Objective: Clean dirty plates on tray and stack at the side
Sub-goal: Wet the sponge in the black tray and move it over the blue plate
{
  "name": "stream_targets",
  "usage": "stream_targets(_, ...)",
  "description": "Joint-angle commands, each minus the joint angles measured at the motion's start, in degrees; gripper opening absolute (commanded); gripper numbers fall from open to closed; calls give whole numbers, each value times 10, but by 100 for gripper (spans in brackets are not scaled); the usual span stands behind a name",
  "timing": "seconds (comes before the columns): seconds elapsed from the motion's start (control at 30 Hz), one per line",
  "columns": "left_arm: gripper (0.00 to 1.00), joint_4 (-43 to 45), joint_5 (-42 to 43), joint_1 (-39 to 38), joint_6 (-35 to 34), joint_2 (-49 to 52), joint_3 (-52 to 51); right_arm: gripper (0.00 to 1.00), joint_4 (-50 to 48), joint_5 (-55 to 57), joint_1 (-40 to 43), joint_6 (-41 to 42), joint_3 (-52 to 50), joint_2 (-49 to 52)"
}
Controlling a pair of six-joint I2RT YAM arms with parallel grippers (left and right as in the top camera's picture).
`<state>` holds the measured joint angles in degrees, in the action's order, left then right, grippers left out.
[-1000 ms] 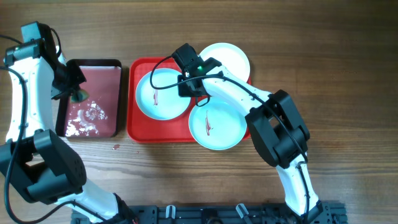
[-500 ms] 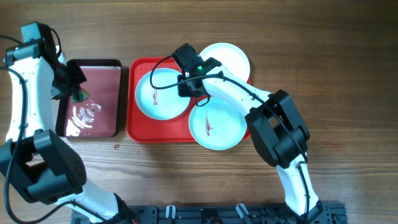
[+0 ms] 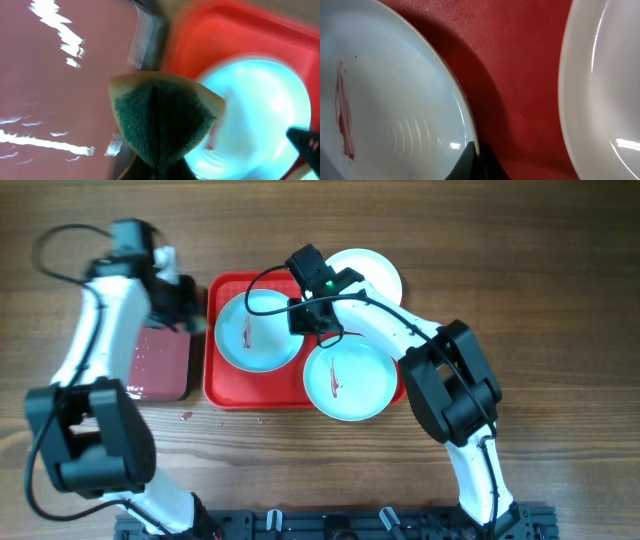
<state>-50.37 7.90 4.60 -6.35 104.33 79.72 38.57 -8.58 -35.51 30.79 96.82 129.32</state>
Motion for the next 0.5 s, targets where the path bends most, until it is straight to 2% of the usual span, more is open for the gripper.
stream_targets(0.0,4,80,17,-70,-9,-1,-74,4,5,-4,0,-9,2,25)
stream_targets(0.07,4,147,13,-102,-9,-1,-115,4,5,-4,0,-8,2,25)
stream_targets(0.17,4,206,-44,-120,-18,7,-150,4,5,-4,0,-10,2,25)
stream_targets(0.27,4,227,-54,-120,-18,32,-153,4,5,-5,0,-8,2,25)
stream_targets(0.37,4,229,-54,-123,-18,80,-153,4,6,-55,7,-24,2,25)
stream_targets(0.47,4,218,-9,-128,-16,109,-153,4,7,-61,10,-25,2,25)
